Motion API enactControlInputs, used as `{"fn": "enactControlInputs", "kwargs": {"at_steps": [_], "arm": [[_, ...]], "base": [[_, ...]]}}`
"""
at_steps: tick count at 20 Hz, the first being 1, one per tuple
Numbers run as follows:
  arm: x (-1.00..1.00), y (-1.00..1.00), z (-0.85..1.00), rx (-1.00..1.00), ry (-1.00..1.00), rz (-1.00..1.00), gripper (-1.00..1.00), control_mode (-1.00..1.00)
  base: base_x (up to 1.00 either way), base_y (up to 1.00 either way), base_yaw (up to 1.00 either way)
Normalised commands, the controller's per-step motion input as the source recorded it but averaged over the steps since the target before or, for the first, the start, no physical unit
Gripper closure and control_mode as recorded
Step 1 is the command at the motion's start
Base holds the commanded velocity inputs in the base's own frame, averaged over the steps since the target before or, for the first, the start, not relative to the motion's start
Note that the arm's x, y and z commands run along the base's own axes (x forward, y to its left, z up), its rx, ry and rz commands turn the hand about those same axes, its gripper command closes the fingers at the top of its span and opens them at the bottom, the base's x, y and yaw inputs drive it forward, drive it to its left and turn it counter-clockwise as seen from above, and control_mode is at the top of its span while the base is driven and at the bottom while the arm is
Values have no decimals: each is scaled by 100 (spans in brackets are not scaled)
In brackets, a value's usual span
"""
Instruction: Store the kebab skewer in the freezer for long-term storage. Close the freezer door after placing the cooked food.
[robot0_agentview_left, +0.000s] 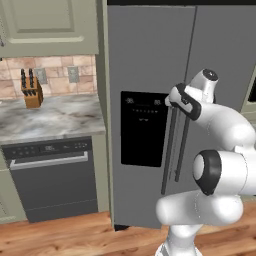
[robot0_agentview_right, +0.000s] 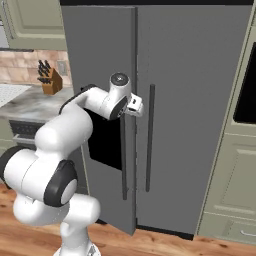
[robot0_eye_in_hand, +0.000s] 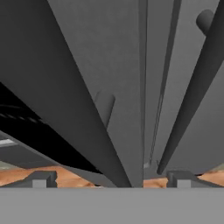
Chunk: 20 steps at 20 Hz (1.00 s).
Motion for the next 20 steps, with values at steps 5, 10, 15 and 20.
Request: {"fn": "enactControlInputs", "kwargs": {"at_steps": [5,10,15,20], "arm": [[0,6,-1,-3,-5,0,-100,-100],[15,17,-3,-9,-1,0,-100,-100],[26,1,0,-9,0,-5,-100,-100],[45,0,0,-4,0,-2,-100,-100]], "base": [[0,0,0],[0,0,0],[0,0,0],[0,0,0]]}}
